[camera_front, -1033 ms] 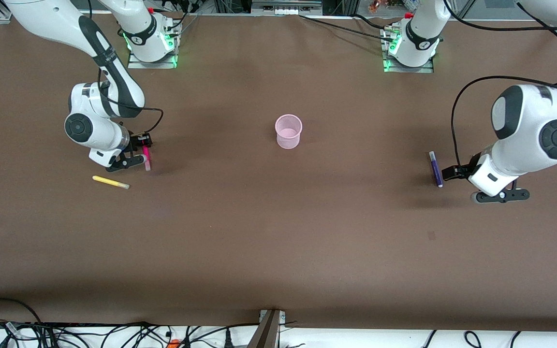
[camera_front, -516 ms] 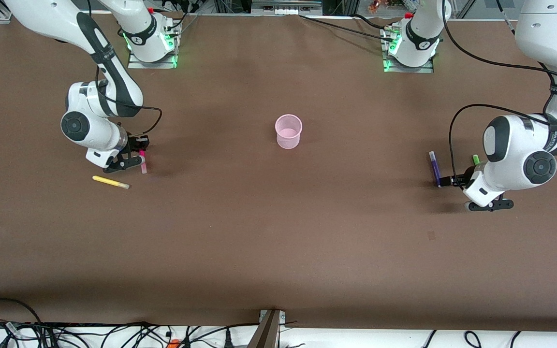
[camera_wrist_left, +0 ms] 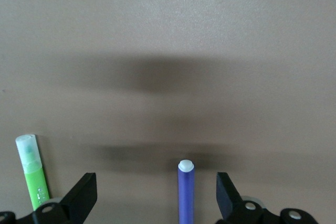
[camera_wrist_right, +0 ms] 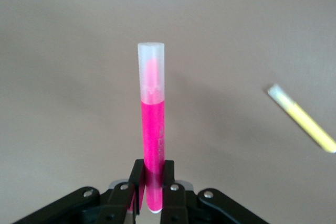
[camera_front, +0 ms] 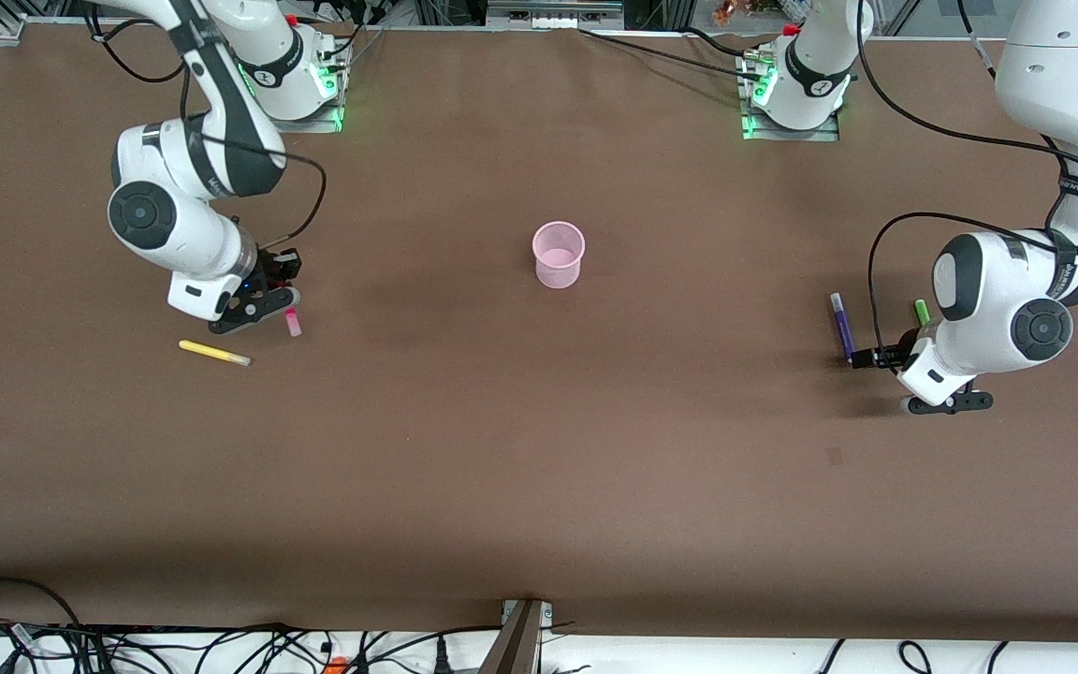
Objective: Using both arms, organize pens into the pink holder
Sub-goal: 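Carry the pink marker with the right gripper over the pink holder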
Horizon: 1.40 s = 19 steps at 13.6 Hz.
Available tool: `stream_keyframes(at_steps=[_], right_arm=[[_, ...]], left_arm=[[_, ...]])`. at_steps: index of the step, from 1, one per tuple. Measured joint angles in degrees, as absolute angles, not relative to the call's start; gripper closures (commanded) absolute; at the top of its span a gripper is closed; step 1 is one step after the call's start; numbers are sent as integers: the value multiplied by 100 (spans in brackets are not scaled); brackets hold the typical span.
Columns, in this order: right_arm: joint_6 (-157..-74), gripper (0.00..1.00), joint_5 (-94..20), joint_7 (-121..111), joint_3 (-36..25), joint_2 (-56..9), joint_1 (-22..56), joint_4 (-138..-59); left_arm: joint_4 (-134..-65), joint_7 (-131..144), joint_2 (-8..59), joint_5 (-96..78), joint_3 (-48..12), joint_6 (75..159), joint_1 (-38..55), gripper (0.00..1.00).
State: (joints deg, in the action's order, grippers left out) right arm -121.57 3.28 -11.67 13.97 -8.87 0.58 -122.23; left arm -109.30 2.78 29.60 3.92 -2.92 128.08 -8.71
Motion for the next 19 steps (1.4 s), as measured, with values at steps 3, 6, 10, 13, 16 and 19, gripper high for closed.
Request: stream_keyframes(at_steps=[3, 6, 10, 13, 16, 19], right_arm=[[-11932, 100, 511, -1109, 1872, -825, 89, -11798], [-11748, 100, 816, -873, 2153, -839, 464, -11381], [-11067, 100, 1482, 453, 2199, -1192, 1705, -10593], [-10466, 100, 1940, 1508, 2200, -1990, 2567, -9639], [-9606, 100, 2381, 2026, 2191, -2965, 3217, -8562], [-9030, 100, 2955, 2040, 2186, -3545, 3684, -8043]], left_arm=[[-10932, 338, 3000, 381, -317, 12802, -870, 0], [-10962, 437, 3080, 143, -317, 12800, -886, 0], [-11145, 475, 3143, 18, -319, 12799, -898, 0], [-11241, 516, 3144, 14, -324, 12799, -896, 20], [-11266, 561, 3144, 14, -346, 12799, -884, 51], [-11287, 684, 3144, 13, -365, 12784, -872, 61]])
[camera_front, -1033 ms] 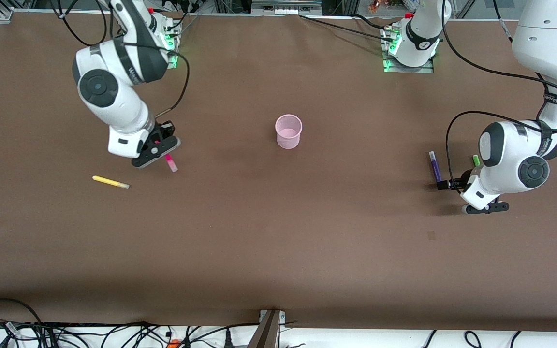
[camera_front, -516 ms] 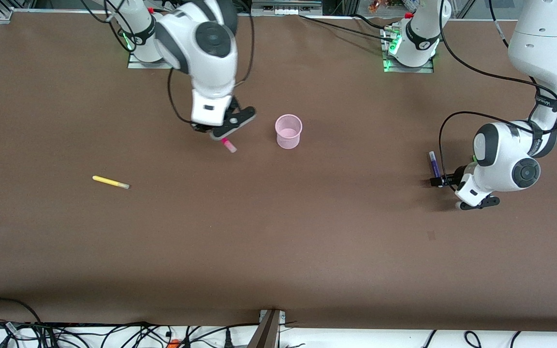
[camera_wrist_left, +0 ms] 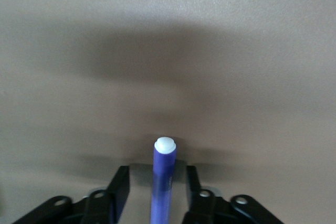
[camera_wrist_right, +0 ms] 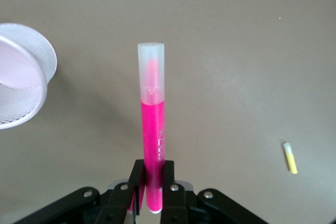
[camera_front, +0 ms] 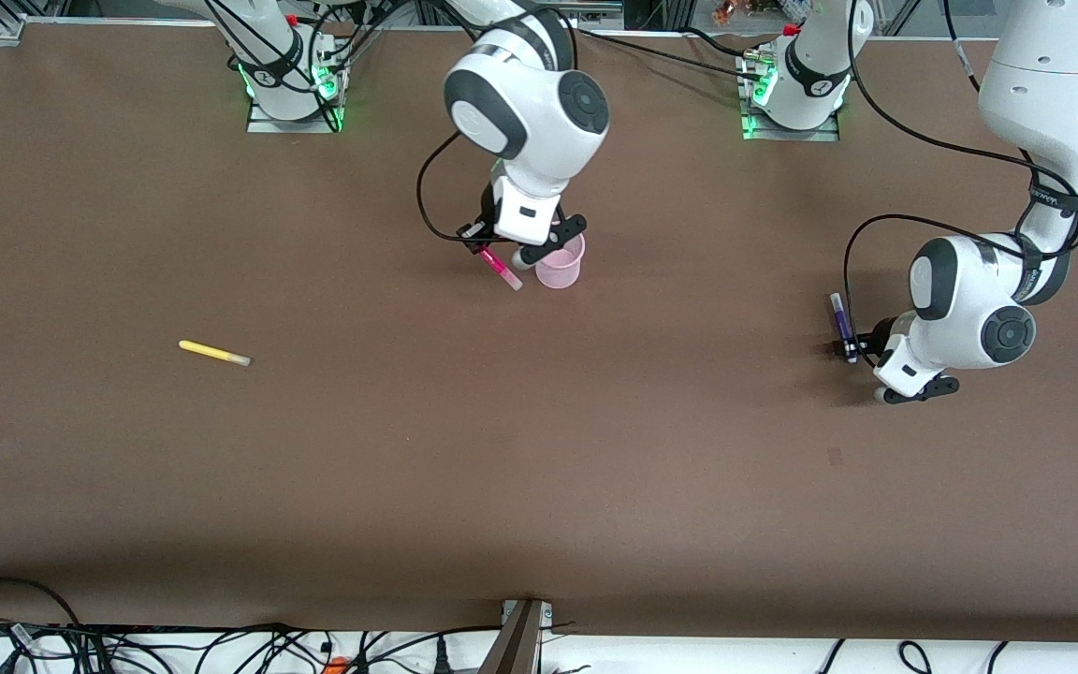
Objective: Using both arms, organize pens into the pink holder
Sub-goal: 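Carry the pink marker with the right gripper over the pink holder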
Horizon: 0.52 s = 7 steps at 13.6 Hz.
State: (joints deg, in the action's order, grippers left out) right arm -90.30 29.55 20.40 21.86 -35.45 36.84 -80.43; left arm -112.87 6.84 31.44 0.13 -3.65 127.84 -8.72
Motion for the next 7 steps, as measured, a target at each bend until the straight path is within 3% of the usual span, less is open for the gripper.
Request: stream_keyframes(at_steps=[3, 7], right_arm=[[-8895, 100, 3193, 2030, 2181, -3657, 4055, -7873], [-8826, 100, 3315, 1345, 2180, -3652, 4281, -7697]], left_arm=[[-11298, 739, 3144, 13, -369, 12774, -871, 68], [-11299, 743, 3143, 13, -370, 12758, -871, 97]])
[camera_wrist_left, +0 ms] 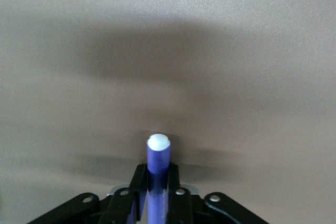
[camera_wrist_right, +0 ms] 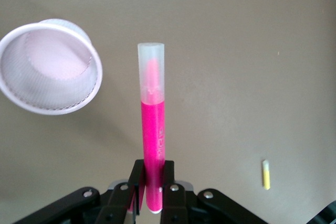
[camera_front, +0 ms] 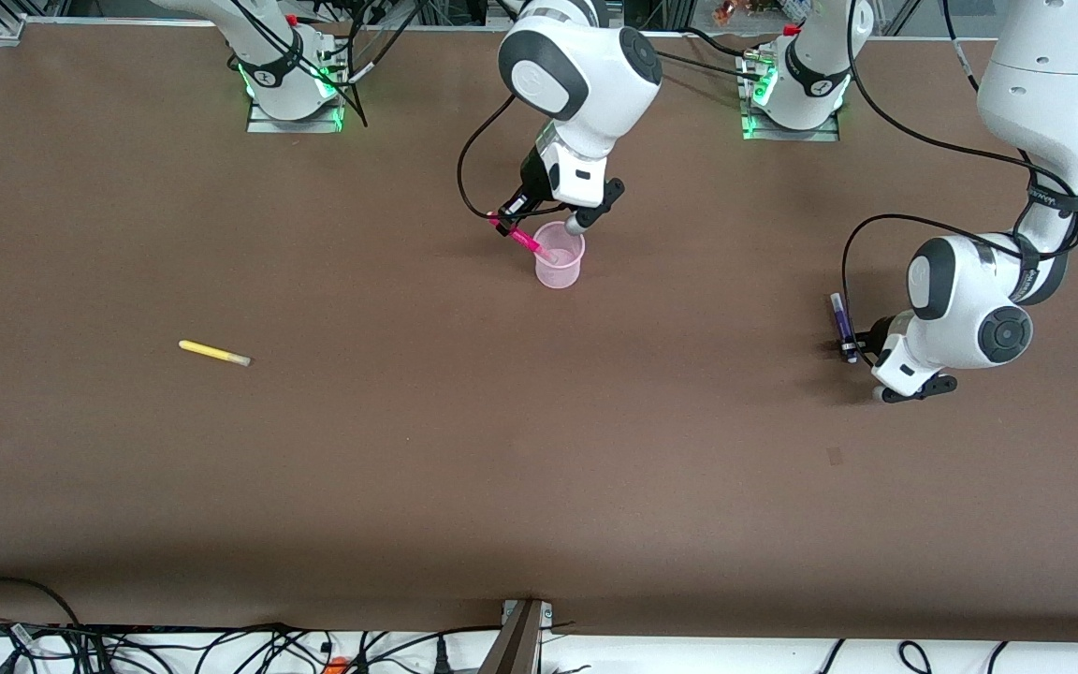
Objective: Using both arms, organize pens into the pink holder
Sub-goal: 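Carry the pink marker with the right gripper over the pink holder, then lower the pink marker into the holder and open the right gripper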
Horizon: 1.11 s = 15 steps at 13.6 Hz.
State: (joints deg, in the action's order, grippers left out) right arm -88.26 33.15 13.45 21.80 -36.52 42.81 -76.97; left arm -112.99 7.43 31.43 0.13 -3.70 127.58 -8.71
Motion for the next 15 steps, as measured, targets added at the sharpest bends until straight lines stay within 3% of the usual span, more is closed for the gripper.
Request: stream_keyframes(at_steps=[7, 15], right_arm=[[-8657, 100, 3316, 771, 2170, -3940, 4560, -7709], [-7945, 100, 3415, 189, 2168, -4090, 4915, -7705]], left_arm=[[-11210, 743, 3127, 13, -419, 12533, -868, 100], [-9938, 737, 2978, 106, -499, 11002, -641, 100]])
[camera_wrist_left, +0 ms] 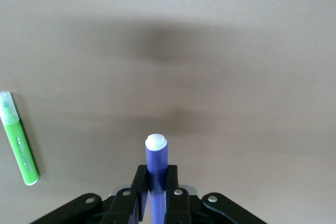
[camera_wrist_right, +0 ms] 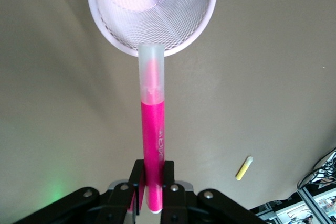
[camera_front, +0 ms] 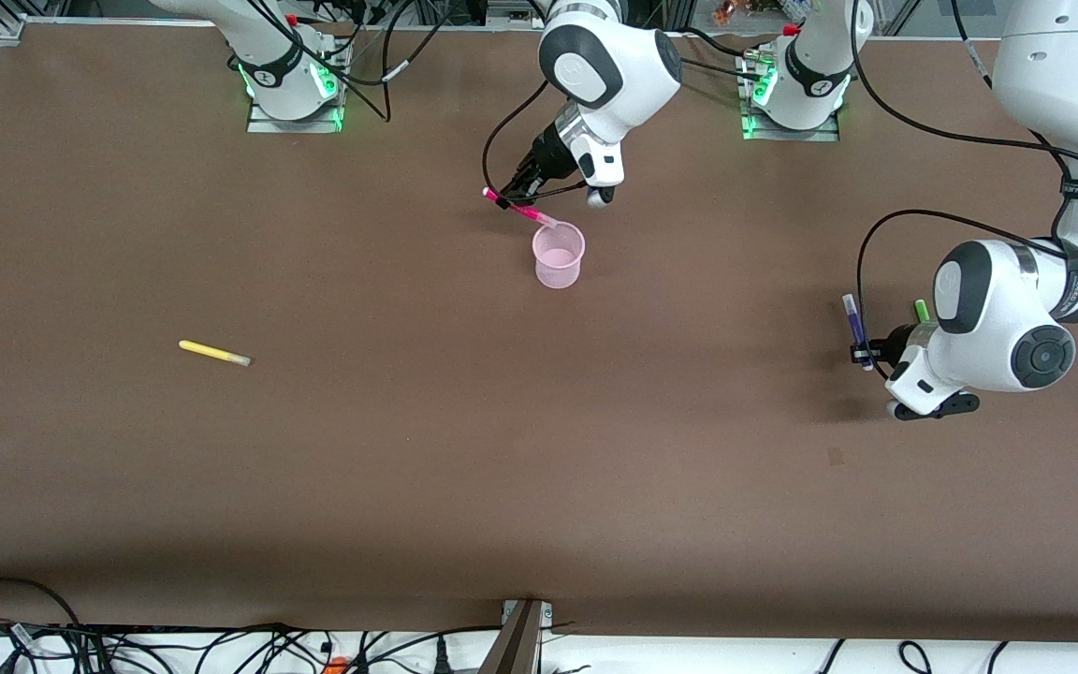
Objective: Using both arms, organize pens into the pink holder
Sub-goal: 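Lower the pink marker into the holder and open the right gripper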
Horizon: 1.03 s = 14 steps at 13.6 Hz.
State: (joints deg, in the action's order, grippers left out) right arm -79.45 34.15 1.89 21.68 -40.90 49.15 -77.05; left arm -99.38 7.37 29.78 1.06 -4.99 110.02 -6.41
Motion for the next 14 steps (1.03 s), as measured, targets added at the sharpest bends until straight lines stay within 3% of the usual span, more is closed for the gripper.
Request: stream_keyframes(at_steps=[14], right_arm=[[-7966, 100, 3912, 100, 1803, -4885, 5440, -6731]], left_arm=[[-9189, 733, 2976, 112, -499, 10221, -444, 100]])
